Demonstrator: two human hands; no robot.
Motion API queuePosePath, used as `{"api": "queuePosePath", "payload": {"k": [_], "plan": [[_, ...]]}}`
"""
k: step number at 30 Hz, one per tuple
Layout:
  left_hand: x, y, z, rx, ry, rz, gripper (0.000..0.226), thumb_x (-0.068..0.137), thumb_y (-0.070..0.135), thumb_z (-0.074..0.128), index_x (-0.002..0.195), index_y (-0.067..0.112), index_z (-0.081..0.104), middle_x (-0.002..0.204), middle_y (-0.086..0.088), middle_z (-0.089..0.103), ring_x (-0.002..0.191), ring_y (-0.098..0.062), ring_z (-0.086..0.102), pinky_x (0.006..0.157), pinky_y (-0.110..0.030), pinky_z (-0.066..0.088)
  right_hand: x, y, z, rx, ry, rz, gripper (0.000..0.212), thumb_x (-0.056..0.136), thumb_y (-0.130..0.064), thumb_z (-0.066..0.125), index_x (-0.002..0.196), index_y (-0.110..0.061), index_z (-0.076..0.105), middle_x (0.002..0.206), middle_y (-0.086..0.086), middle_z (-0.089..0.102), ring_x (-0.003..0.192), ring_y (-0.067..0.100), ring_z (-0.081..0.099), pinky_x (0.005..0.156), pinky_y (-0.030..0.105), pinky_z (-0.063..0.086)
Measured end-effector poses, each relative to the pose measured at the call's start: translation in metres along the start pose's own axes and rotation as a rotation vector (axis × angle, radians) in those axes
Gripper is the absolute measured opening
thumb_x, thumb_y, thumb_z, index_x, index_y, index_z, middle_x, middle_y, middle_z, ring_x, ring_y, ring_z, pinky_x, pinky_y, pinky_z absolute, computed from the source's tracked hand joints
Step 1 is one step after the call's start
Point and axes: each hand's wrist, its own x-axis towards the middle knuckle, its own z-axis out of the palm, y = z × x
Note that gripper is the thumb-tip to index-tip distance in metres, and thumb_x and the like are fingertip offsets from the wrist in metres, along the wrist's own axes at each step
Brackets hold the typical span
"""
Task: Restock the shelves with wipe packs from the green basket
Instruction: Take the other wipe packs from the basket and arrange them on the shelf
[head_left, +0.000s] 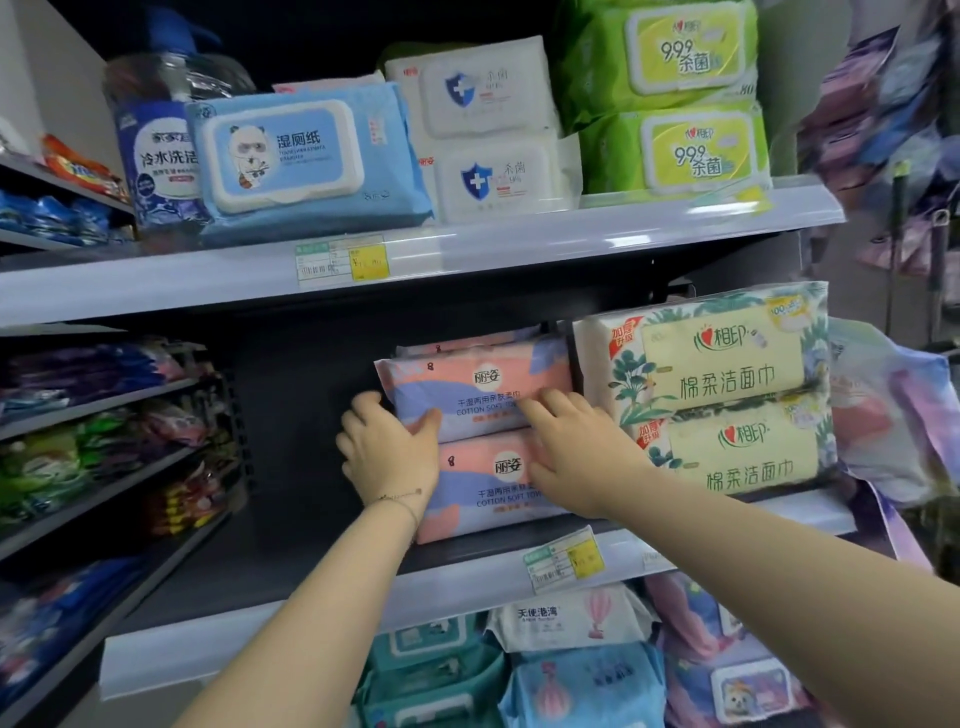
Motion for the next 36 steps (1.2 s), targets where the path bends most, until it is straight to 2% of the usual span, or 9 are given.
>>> {"api": "queuePosePath", "payload": {"k": [3, 7, 9, 14, 18, 23, 30, 33, 36], "plan": [[-0.017, -0.002, -0.003, 0.05, 0.138, 0.389, 0.036, 0.08, 0.019, 0.067, 0.112, 0.012, 0.052, 0.115, -0.007, 0.051, 0.108, -0.03, 0.044, 0.083, -0.04, 0.036, -0.011, 0.0, -0.007, -0.107, 0.086, -0.092, 0.036, 0.084, -0.033, 0.051, 0.114, -0.012, 0.05, 0.113, 0.007, 0.05, 0.104, 0.03, 0.047, 0.081, 0.039, 0.038], [-0.05, -0.006, 0.002, 0.235, -0.007, 0.992, 0.013, 0.076, 0.023, 0.06, 0.088, 0.016, 0.058, 0.09, 0.003, 0.057, 0.087, -0.021, 0.051, 0.071, -0.031, 0.035, -0.034, 0.004, -0.006, -0.211, 0.202, -0.212, 0.022, 0.073, -0.03, 0.054, 0.083, -0.011, 0.056, 0.085, 0.008, 0.056, 0.076, 0.03, 0.053, 0.063, 0.038, 0.044], [-0.068, -0.005, 0.007, 0.299, -0.089, 1.119, 0.011, 0.072, 0.024, 0.06, 0.078, 0.016, 0.056, 0.08, 0.002, 0.054, 0.08, -0.021, 0.05, 0.067, -0.031, 0.031, -0.05, 0.005, -0.004, -0.206, 0.213, -0.24, 0.022, 0.073, -0.03, 0.045, 0.077, -0.011, 0.055, 0.08, 0.009, 0.055, 0.074, 0.03, 0.053, 0.063, 0.039, 0.045], [-0.114, 0.005, 0.03, 0.279, -0.208, 1.177, 0.011, 0.073, 0.026, 0.055, 0.078, 0.016, 0.053, 0.077, 0.0, 0.053, 0.074, -0.023, 0.05, 0.064, -0.032, 0.032, -0.1, 0.028, 0.001, -0.204, 0.195, -0.18, 0.018, 0.07, -0.029, 0.049, 0.072, -0.012, 0.055, 0.078, 0.008, 0.054, 0.073, 0.029, 0.052, 0.064, 0.038, 0.041], [-0.16, 0.021, 0.058, 0.093, -0.348, 1.164, 0.01, 0.076, 0.023, 0.058, 0.081, 0.015, 0.055, 0.079, 0.001, 0.054, 0.075, -0.02, 0.05, 0.062, -0.03, 0.035, -0.152, 0.061, 0.0, -0.19, 0.16, -0.062, 0.024, 0.071, -0.032, 0.049, 0.077, -0.011, 0.058, 0.087, 0.011, 0.059, 0.076, 0.031, 0.054, 0.061, 0.037, 0.039], [-0.228, 0.039, 0.108, -0.068, -0.551, 1.173, 0.017, 0.078, 0.026, 0.053, 0.083, 0.011, 0.058, 0.077, -0.001, 0.054, 0.073, -0.021, 0.051, 0.063, -0.033, 0.042, -0.231, 0.114, 0.004, -0.245, 0.026, 0.1, 0.02, 0.071, -0.032, 0.052, 0.074, -0.012, 0.056, 0.084, 0.008, 0.056, 0.073, 0.029, 0.05, 0.06, 0.036, 0.035], [-0.348, 0.058, 0.177, -0.092, -0.949, 1.132, 0.038, 0.075, 0.038, 0.046, 0.103, 0.017, 0.057, 0.1, 0.003, 0.056, 0.092, -0.021, 0.056, 0.074, -0.041, 0.049, -0.35, 0.17, 0.037, -0.252, -0.18, 0.396, 0.033, 0.071, -0.04, 0.046, 0.085, -0.015, 0.062, 0.084, 0.005, 0.057, 0.074, 0.029, 0.055, 0.061, 0.036, 0.043], [-0.403, 0.06, 0.2, -0.044, -1.093, 1.119, 0.041, 0.08, 0.037, 0.053, 0.115, 0.017, 0.05, 0.114, 0.002, 0.052, 0.106, -0.022, 0.052, 0.082, -0.037, 0.044, -0.401, 0.186, 0.057, -0.245, -0.263, 0.509, 0.029, 0.069, -0.036, 0.058, 0.088, -0.015, 0.061, 0.082, 0.005, 0.056, 0.074, 0.029, 0.055, 0.062, 0.035, 0.041], [-0.456, 0.054, 0.221, 0.0, -1.272, 1.037, 0.045, 0.083, 0.036, 0.056, 0.122, 0.019, 0.043, 0.123, 0.001, 0.047, 0.111, -0.024, 0.048, 0.087, -0.039, 0.043, -0.448, 0.196, 0.077, -0.19, -0.361, 0.647, 0.032, 0.077, -0.034, 0.059, 0.101, -0.014, 0.059, 0.094, 0.005, 0.056, 0.088, 0.03, 0.054, 0.074, 0.039, 0.04]]}}
